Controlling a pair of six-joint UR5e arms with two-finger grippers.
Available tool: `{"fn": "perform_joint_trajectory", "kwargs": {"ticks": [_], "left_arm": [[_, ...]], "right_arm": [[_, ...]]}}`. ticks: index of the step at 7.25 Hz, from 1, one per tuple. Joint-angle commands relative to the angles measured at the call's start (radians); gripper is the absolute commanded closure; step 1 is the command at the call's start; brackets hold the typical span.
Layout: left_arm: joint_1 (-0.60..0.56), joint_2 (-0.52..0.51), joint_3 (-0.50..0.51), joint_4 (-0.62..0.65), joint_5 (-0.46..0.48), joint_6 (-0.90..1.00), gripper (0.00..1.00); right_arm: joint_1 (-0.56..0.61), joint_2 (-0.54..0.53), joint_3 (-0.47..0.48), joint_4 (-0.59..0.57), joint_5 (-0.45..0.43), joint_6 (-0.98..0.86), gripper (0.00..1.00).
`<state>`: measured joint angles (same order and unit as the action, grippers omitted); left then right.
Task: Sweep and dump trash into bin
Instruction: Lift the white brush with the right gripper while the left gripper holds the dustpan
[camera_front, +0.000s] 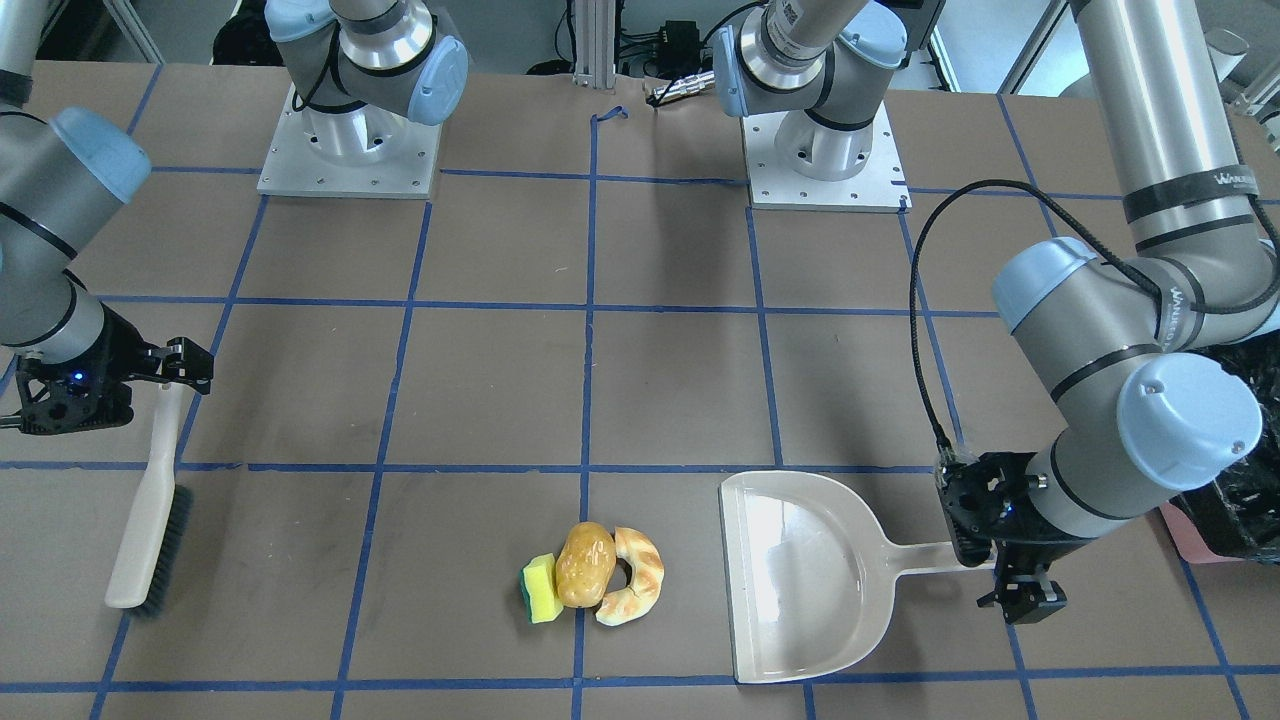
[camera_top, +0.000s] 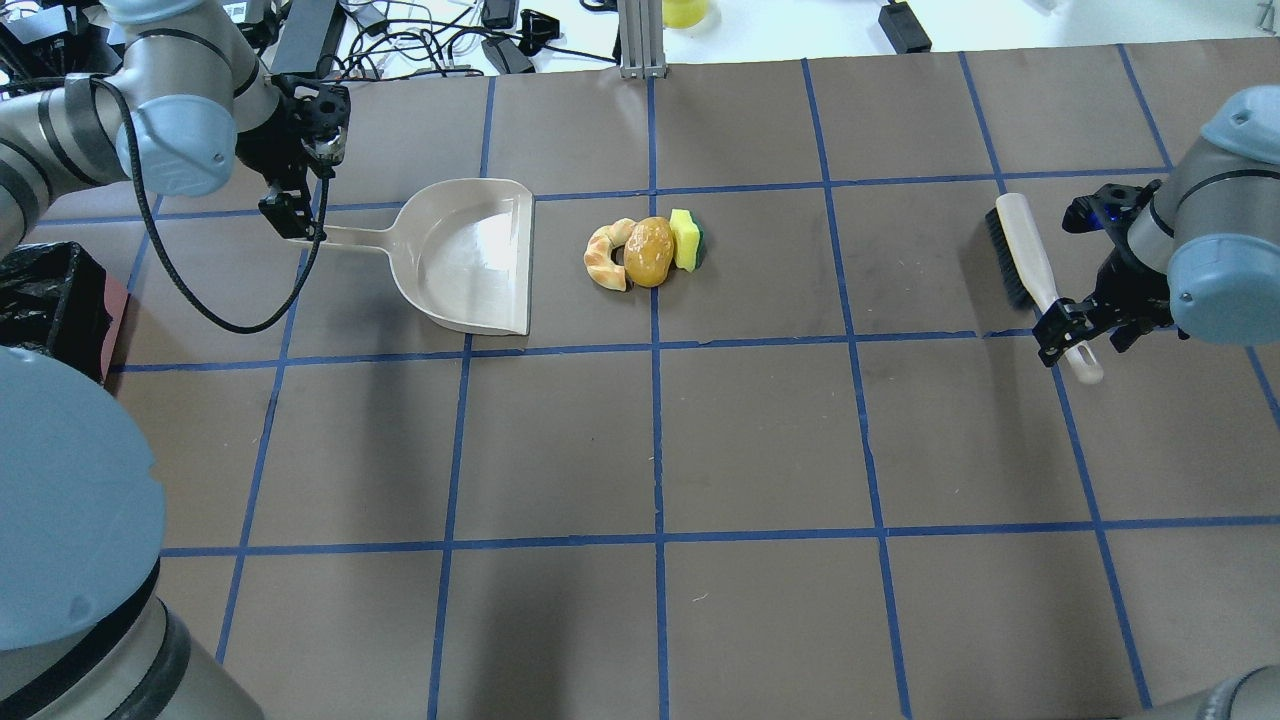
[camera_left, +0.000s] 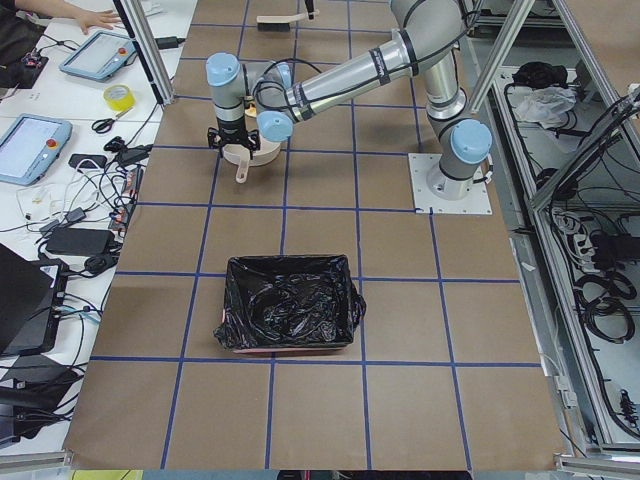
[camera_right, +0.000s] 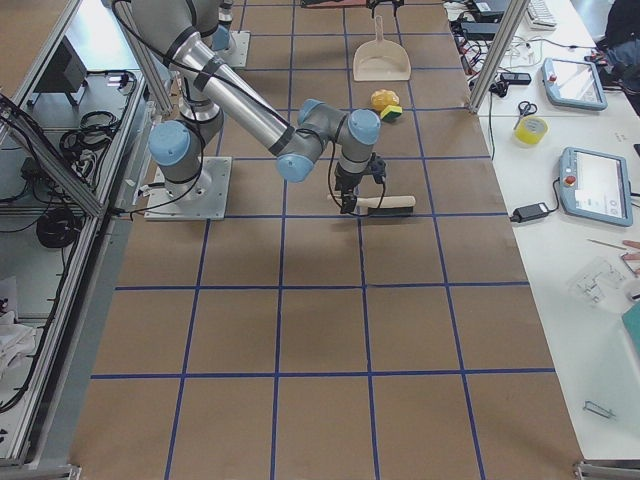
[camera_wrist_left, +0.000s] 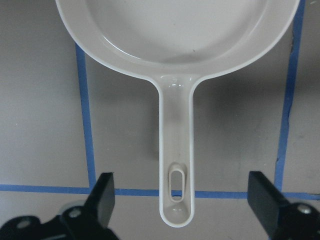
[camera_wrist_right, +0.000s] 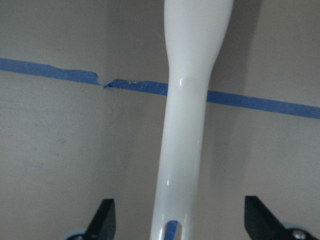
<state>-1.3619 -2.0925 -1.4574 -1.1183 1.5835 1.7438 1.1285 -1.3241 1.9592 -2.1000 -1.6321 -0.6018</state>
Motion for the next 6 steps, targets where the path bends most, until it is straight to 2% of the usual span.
{"fn": "perform_joint_trajectory", "kwargs": {"ticks": [1, 2, 5, 6], "left_arm": [[0.003, -0.035, -0.001, 0.005, 0.003, -0.009, 0.06], [0.024, -0.04, -0.001, 0.0, -0.002, -0.01, 0.06], [0.046, -0.046, -0.026, -0.006, -0.017, -0.038, 0.06], [0.038, -0.046, -0.026, -0.006, -0.017, -0.038, 0.15]], "right_arm": [[0.001, 0.002, 0.003, 0.0, 0.001, 0.005, 0.15], [0.001, 0.003, 0.003, 0.0, 0.0, 0.004, 0.24], [0.001, 0.009, 0.001, 0.0, 0.0, 0.007, 0.64], [0.001, 0.009, 0.001, 0.002, -0.002, 0.016, 0.77]]}}
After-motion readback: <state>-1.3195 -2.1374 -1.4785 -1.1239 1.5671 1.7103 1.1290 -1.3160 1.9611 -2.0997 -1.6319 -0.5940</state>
